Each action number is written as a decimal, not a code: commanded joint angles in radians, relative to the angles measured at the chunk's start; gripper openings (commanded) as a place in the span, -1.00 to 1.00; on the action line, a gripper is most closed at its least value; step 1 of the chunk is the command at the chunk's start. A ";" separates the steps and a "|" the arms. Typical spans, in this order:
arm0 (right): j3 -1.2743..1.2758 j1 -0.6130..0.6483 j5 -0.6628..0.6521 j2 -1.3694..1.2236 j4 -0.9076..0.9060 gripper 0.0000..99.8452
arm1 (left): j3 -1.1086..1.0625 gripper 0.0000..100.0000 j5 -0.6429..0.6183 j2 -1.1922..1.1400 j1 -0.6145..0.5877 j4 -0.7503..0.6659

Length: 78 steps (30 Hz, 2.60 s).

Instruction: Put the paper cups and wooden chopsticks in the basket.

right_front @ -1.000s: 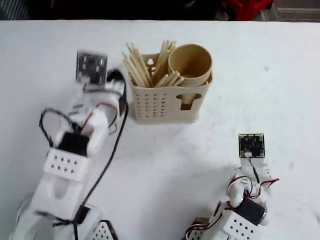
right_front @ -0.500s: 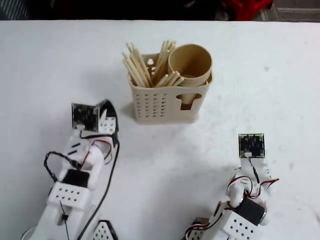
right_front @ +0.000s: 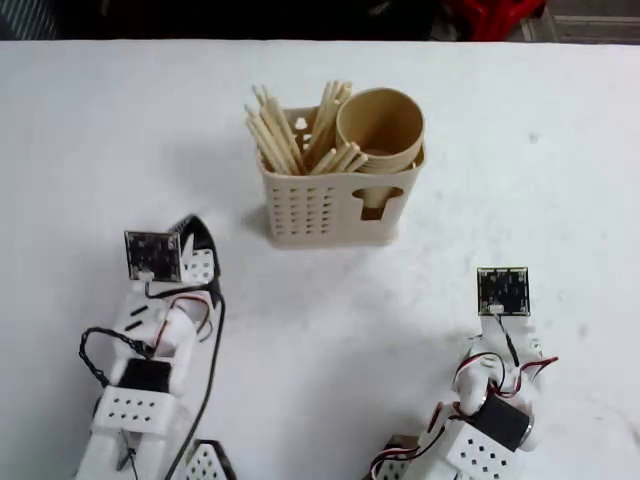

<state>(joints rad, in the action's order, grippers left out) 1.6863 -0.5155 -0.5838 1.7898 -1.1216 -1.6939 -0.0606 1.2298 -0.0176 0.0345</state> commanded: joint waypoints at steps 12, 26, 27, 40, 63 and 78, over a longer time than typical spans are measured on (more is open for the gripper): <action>0.005 0.005 0.005 0.010 -0.005 -0.96 | 0.000 -0.95 -0.006 0.024 -0.170 -0.192; 0.005 0.180 0.012 0.008 0.002 -0.96 | 0.000 -0.95 -0.008 0.019 -0.117 -0.230; 0.005 0.243 0.020 0.008 0.008 -0.96 | 0.000 -0.95 -0.008 0.019 -0.108 -0.230; 0.005 0.507 0.224 0.007 -0.022 -0.96 | 0.000 -0.95 -0.077 0.022 -0.205 -0.299; 0.005 0.507 0.224 0.008 -0.147 -0.96 | 0.000 -0.95 -0.195 0.024 -0.044 0.404; 0.005 0.507 0.224 0.008 -0.147 -0.96 | 0.000 -0.95 -0.095 0.022 -0.045 0.425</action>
<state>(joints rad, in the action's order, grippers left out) 1.6863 -0.0184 -0.3721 1.7898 -1.2612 -1.6955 -0.1619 1.2405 -0.0744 0.4580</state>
